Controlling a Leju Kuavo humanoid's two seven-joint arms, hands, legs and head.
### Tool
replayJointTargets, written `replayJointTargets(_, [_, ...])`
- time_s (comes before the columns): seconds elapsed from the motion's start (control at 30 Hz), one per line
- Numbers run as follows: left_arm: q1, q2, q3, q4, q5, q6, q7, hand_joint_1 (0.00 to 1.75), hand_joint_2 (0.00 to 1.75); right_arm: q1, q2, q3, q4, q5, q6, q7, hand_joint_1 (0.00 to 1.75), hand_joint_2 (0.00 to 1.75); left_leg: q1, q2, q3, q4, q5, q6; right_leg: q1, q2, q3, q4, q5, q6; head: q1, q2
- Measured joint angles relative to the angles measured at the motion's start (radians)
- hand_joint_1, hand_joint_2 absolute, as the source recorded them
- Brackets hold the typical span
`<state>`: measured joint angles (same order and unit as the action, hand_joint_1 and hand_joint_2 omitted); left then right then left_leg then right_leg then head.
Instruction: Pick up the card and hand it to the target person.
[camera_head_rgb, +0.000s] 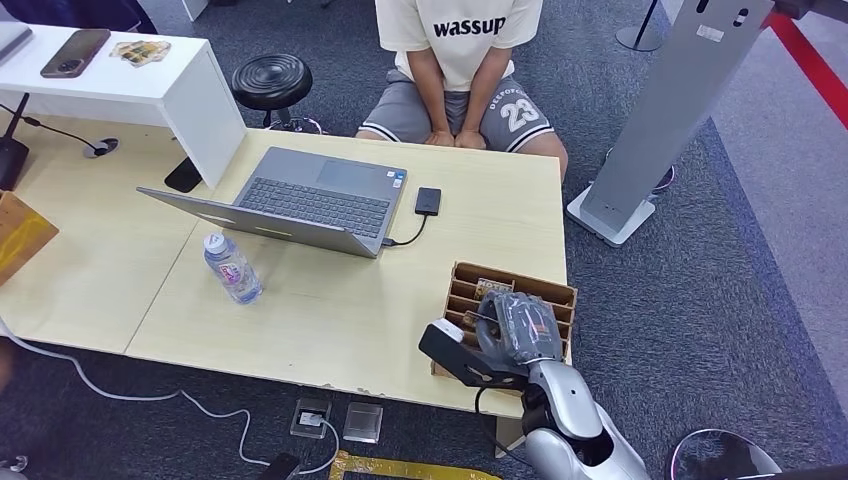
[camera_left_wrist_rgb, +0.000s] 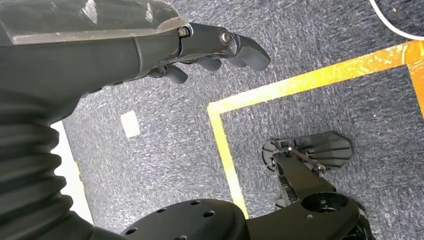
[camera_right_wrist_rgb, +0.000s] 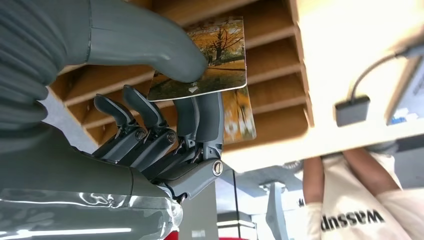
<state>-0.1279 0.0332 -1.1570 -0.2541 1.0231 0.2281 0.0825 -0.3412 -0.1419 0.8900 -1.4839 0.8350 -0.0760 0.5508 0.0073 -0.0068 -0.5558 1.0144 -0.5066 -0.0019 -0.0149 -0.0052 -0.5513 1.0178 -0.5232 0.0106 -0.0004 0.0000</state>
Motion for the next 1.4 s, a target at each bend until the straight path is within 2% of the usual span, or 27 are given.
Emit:
replayJointTargets(0.3, [0.002,0.000,0.000,0.000,0.002,0.000,-0.004,0.00,1.75,-0.082,-0.041,-0.032,-0.144,-0.030,0.038,0.021,1.66,1.75,0.000,0.000,0.000,0.000,0.000,0.000,0.000,0.000,0.000,0.000,0.000,0.000,0.000,0.000])
replayJointTargets(0.47, [0.000,0.000,0.000,0.000,0.002,0.000,-0.004,0.00,1.75,-0.128,-0.051,-0.045,-0.194,-0.057,0.015,-0.016,1.66,1.75,0.000,0.000,0.000,0.000,0.000,0.000,0.000,0.000,0.000,0.000,0.000,0.000,-0.001,0.000])
replayJointTargets(0.67, [-0.005,-0.002,0.000,-0.001,-0.006,0.000,0.000,0.00,1.75,-0.162,-0.046,-0.045,-0.175,-0.048,-0.099,-0.116,1.66,1.75,0.000,0.000,0.000,0.000,0.000,0.000,0.000,0.000,0.000,0.000,0.000,0.000,0.000,0.000])
replayJointTargets(0.87, [-0.015,-0.008,0.000,-0.002,-0.017,0.000,0.006,0.00,1.75,-0.184,-0.026,-0.045,-0.076,-0.021,-0.244,-0.208,1.66,1.75,0.000,0.000,0.000,0.000,0.000,0.000,0.000,0.000,0.000,0.000,0.000,0.000,0.000,0.000])
replayJointTargets(1.13, [-0.024,-0.013,0.000,-0.003,-0.031,0.000,0.013,0.00,1.75,-0.193,-0.007,-0.047,0.048,0.096,-0.395,-0.233,1.66,1.75,0.000,0.000,0.000,0.000,0.000,0.000,0.000,0.000,0.000,0.000,0.000,0.000,-0.001,0.000])
replayJointTargets(1.4, [-0.029,-0.014,0.000,-0.003,-0.043,0.000,0.018,0.00,1.75,-0.195,0.005,-0.047,0.114,0.191,-0.488,-0.225,1.66,1.75,0.000,0.000,0.000,0.000,0.000,0.000,0.000,0.000,0.000,0.000,0.000,0.000,0.000,0.000])
